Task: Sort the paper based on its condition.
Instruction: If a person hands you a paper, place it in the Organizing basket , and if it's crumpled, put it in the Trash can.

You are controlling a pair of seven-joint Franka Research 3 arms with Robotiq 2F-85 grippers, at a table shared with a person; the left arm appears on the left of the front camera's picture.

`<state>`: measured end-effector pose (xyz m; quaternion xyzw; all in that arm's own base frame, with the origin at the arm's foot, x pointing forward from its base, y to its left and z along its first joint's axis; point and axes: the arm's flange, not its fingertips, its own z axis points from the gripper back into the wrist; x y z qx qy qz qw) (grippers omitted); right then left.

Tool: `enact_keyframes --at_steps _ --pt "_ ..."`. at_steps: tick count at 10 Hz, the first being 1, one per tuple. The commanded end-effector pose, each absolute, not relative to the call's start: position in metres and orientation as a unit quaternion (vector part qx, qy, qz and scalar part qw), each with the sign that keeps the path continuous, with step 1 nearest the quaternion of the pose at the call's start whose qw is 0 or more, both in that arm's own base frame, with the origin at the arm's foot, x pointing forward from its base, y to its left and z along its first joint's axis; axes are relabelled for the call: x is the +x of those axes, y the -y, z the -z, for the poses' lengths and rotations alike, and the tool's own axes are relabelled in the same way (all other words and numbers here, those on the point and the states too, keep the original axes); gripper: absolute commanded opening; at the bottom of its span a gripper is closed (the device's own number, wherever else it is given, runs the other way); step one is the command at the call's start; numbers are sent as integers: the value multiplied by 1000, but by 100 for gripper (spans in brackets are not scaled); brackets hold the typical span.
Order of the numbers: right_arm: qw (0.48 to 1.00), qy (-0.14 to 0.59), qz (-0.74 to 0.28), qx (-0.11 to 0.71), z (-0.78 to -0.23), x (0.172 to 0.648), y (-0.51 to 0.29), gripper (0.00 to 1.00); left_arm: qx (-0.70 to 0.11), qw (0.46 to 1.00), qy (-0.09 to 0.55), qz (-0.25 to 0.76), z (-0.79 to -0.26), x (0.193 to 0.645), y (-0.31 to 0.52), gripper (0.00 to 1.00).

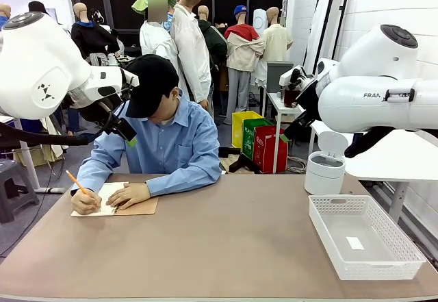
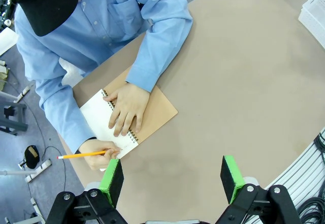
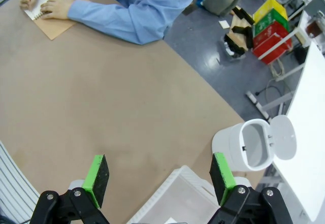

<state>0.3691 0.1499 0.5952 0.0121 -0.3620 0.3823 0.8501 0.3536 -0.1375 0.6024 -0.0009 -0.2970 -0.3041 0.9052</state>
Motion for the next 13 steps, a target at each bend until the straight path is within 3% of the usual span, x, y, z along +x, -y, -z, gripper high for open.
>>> enact_keyframes --at_steps 1,13 --pt "851 358 -383 13 -597 369 -150 100 -2 904 298 308 -604 353 137 100" --pt "851 358 -383 13 -597 369 -150 100 -2 904 298 308 -604 353 137 100"
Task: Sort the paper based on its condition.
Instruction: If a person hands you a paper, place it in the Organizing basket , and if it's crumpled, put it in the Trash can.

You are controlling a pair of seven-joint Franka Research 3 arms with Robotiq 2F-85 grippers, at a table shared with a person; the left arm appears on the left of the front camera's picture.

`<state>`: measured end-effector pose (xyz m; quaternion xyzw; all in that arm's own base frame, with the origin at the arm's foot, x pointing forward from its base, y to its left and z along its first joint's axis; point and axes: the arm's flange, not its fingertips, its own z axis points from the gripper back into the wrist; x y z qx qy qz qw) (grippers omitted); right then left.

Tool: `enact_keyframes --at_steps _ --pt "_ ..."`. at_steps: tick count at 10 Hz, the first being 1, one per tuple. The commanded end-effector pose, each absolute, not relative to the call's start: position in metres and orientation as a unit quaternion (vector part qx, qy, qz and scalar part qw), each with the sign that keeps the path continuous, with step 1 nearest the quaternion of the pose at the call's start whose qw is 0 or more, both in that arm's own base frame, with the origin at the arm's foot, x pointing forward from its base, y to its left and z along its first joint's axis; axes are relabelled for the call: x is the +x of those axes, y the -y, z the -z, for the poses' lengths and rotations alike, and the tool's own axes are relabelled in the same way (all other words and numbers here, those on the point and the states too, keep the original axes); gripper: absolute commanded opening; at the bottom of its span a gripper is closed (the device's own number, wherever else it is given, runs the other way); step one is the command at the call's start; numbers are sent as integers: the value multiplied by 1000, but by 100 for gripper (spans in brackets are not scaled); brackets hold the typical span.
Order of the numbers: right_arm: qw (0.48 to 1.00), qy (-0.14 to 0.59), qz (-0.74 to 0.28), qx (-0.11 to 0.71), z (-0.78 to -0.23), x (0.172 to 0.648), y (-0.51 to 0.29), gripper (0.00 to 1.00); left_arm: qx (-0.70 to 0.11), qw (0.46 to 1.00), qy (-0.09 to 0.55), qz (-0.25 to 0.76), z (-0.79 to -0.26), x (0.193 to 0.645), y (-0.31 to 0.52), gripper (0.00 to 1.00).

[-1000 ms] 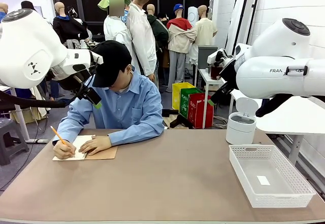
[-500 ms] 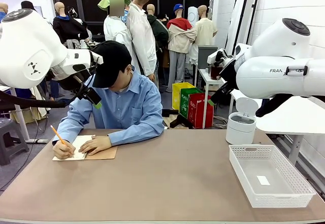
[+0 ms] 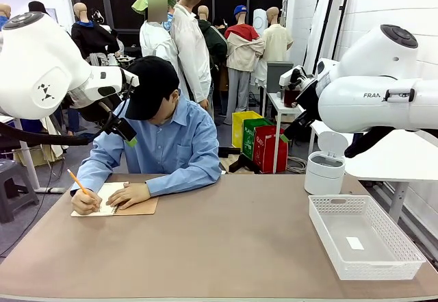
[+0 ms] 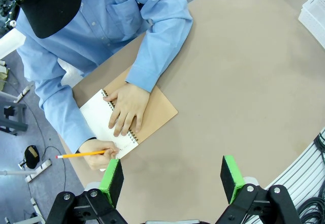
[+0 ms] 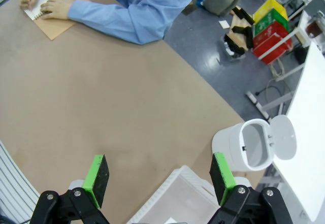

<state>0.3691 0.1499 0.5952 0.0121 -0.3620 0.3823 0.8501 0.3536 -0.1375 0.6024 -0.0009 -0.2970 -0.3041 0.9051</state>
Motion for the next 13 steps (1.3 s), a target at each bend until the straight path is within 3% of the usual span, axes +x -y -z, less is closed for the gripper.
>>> enact_keyframes --at_steps 1,13 --pt "851 358 -383 13 -597 369 -150 100 -2 904 298 308 -604 353 137 100" --pt "851 358 -383 13 -597 369 -150 100 -2 904 298 308 -604 353 137 100"
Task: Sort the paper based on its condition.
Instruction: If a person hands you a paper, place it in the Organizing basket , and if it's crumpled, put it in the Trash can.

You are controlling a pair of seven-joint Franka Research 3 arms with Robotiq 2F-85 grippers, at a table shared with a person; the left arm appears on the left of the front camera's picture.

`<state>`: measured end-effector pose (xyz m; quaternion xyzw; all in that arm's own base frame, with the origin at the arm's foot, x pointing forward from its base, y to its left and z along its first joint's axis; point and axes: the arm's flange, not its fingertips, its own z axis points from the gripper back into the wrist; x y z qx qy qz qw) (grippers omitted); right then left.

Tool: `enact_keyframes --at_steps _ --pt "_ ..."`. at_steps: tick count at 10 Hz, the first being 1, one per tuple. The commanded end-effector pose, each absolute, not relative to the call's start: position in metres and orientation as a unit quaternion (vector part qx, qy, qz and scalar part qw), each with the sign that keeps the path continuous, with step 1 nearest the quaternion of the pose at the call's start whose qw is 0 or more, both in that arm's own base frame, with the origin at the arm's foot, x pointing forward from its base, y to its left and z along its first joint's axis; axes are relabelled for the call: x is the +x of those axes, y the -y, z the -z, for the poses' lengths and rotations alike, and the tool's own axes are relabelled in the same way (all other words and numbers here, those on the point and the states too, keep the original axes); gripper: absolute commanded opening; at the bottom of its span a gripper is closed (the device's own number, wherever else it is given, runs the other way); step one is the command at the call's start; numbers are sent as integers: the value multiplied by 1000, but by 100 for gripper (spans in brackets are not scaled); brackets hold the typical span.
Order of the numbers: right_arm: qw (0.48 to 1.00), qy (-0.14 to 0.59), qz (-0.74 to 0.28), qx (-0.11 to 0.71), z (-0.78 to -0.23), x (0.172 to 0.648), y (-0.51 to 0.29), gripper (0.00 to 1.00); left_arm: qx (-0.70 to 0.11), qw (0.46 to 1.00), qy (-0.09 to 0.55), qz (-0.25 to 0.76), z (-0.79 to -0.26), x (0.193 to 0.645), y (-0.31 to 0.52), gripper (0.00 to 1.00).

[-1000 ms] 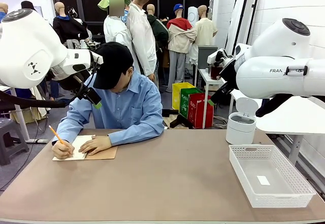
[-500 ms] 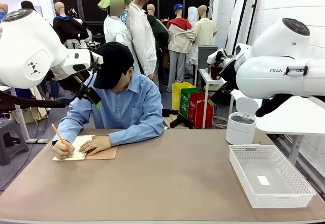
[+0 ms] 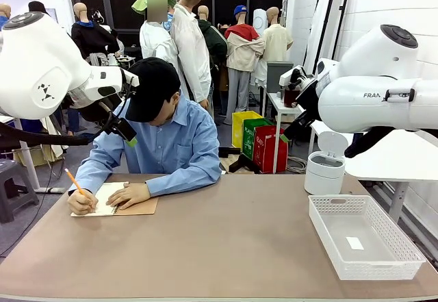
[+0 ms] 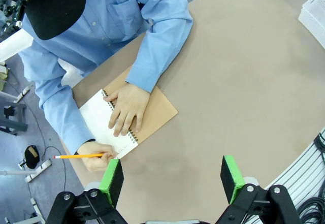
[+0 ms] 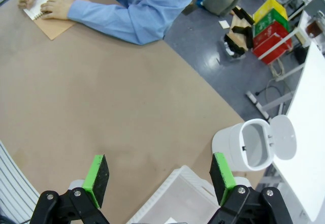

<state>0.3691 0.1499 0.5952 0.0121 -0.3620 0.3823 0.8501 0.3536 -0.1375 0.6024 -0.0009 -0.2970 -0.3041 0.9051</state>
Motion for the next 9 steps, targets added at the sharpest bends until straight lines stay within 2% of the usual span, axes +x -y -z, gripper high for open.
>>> enact_keyframes --at_steps 1,9 --pt "851 358 -383 13 -597 369 -150 100 -2 904 298 308 -604 353 137 100" --pt "851 358 -383 13 -597 369 -150 100 -2 904 298 308 -604 353 137 100"
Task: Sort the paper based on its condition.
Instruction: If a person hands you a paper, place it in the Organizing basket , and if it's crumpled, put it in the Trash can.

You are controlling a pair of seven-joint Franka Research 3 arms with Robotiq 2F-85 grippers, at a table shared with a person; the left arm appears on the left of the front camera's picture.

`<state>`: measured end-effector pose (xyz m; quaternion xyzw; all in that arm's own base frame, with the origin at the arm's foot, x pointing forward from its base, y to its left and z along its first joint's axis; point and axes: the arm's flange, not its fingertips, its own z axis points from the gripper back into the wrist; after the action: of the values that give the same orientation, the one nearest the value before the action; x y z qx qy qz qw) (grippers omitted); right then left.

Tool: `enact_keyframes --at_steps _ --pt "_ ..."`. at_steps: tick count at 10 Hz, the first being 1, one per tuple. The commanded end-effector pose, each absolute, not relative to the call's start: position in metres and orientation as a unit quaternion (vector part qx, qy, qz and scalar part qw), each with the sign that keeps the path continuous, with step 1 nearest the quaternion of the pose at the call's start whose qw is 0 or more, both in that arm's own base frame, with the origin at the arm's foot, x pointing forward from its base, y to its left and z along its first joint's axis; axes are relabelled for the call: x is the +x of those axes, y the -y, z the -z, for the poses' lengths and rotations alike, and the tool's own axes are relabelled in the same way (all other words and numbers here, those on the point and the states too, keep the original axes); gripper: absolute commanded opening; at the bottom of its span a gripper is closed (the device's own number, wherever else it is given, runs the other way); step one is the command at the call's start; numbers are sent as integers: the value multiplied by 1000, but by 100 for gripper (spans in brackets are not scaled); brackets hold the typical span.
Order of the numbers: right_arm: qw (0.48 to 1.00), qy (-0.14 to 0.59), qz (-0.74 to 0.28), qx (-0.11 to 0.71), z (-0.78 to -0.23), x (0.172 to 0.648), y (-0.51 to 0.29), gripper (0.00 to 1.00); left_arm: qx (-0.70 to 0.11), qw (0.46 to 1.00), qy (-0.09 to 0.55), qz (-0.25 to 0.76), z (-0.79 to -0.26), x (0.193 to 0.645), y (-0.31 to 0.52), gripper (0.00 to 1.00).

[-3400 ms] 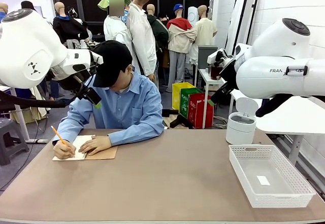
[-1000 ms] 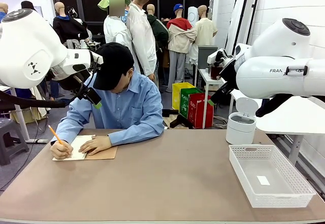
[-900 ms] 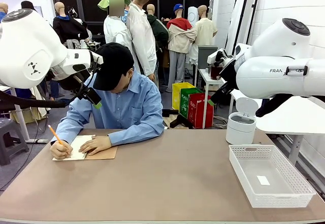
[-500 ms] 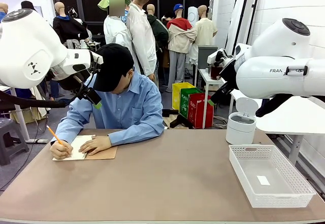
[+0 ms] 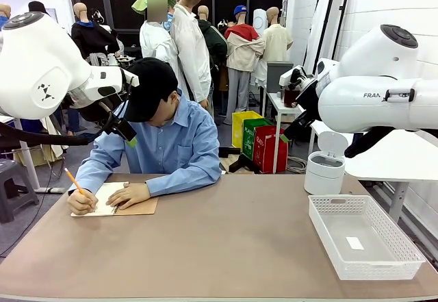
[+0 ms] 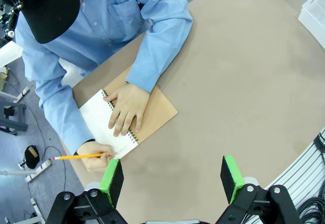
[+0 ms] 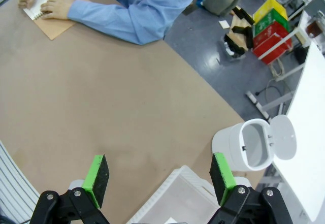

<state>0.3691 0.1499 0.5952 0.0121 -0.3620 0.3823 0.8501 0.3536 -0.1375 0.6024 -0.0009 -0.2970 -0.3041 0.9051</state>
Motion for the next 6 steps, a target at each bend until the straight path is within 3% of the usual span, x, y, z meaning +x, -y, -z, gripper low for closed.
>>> enact_keyframes --at_steps 1,6 --pt "851 358 -383 13 -597 369 -150 100 -2 904 298 308 -604 353 137 100" --pt "851 358 -383 13 -597 369 -150 100 -2 904 298 308 -604 353 137 100"
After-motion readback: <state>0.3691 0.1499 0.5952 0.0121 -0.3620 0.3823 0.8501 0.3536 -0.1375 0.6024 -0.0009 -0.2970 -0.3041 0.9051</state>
